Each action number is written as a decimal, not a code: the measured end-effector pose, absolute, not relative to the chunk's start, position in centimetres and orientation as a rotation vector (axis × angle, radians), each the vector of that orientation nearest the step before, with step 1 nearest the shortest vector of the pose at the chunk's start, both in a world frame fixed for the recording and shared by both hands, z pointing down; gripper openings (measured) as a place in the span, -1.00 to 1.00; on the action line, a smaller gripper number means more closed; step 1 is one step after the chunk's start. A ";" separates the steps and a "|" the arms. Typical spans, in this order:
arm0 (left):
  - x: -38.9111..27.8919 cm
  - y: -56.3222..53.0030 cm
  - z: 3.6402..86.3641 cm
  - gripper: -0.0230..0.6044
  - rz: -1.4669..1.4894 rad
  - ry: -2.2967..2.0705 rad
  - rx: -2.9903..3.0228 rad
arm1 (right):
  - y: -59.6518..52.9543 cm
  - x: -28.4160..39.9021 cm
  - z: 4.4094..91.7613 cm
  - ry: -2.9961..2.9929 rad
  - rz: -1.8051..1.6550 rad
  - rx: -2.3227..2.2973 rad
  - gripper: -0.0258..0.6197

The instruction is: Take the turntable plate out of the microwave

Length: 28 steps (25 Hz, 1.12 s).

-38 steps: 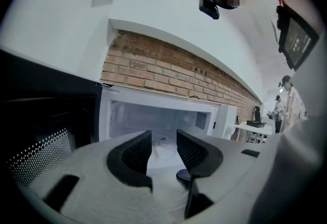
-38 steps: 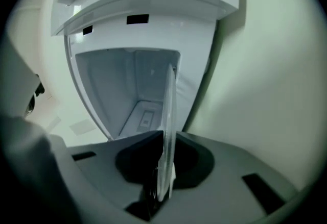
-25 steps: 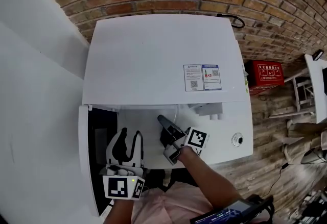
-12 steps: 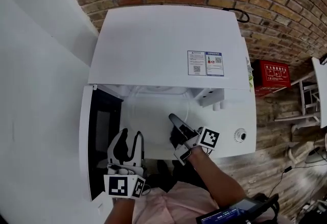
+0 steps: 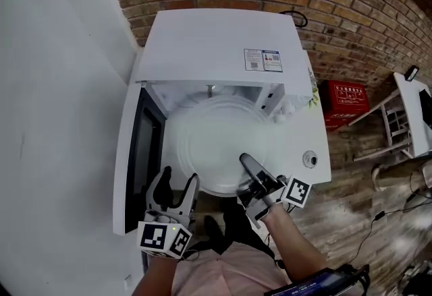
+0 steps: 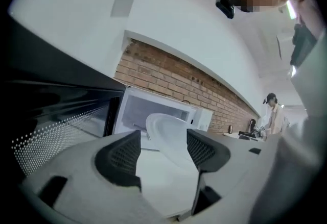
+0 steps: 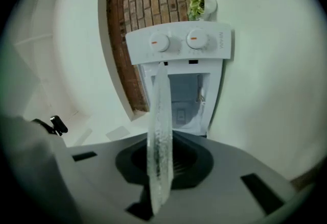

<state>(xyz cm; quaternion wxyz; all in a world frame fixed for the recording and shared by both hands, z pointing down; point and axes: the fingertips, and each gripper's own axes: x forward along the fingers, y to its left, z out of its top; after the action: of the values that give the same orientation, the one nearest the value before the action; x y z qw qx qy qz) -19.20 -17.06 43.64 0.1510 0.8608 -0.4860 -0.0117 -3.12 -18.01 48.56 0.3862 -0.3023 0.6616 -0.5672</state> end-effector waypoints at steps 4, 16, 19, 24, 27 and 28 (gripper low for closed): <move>-18.1 -16.8 41.7 0.14 -0.146 -1.274 2.479 | -15.6 -3.6 44.7 1.734 -1.402 -0.699 -0.83; -17.6 -16.4 40.1 -0.19 -0.283 -1.141 2.483 | -12.7 -6.4 42.1 1.901 -1.365 -0.677 -0.83; -17.7 -16.4 40.5 -0.21 -0.288 -1.140 2.466 | -12.7 -6.5 42.4 1.916 -1.366 -0.693 -0.83; -17.6 -16.8 40.7 -0.23 -0.297 -1.126 2.462 | -13.1 -6.3 42.2 1.930 -1.360 -0.712 -0.83; -17.5 -16.8 40.5 -0.23 -0.293 -1.130 2.454 | -13.1 -6.3 42.2 1.938 -1.357 -0.715 -0.83; -17.5 -16.8 40.4 -0.23 -0.294 -1.131 2.456 | -13.1 -6.2 42.2 1.939 -1.356 -0.715 -0.83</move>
<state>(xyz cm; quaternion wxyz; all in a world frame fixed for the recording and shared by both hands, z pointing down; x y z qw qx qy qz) -17.52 -16.82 40.41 0.2095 0.8830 -0.4066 -0.1057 -6.24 -13.13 42.21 0.3287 -0.2731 0.7410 -0.5180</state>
